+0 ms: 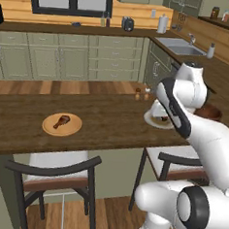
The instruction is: Pick the chicken drumstick and bell pepper from their plates and place them in the bowl. Then put the bowl in the fridge.
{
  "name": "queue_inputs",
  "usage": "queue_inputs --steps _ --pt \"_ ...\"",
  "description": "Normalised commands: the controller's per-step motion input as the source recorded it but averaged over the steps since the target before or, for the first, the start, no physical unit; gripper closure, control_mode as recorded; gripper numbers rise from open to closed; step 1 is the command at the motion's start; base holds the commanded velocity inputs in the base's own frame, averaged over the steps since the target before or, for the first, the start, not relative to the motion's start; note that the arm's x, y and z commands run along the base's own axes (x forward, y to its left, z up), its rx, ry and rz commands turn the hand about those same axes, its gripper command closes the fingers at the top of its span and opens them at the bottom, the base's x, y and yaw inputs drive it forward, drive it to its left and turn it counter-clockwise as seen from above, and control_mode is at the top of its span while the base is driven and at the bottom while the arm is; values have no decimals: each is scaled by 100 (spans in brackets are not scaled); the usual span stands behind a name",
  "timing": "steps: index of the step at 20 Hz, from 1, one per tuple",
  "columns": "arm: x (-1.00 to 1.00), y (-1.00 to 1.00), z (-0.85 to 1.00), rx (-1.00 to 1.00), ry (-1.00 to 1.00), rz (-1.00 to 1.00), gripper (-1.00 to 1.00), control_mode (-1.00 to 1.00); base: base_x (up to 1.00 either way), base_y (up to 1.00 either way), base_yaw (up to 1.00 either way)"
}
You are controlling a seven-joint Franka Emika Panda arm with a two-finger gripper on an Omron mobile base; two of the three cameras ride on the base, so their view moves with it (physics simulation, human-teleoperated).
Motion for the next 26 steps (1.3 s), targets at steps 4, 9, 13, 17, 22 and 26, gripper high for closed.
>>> queue_inputs --steps 4,9,13,17,22,26 --pt "100 -88 -55 0 23 0 -100 -100 0 0 0" --pt "100 -51 -29 0 21 0 -100 -100 0 0 0" --pt "99 -44 -27 0 13 0 -100 -100 0 0 0" --pt "75 -40 -38 0 2 0 -100 -100 0 0 0" --pt "50 -10 -59 -2 -7 0 -100 -100 0 0 0" --pt "44 -6 -52 -4 -12 0 -100 -100 0 0 0"
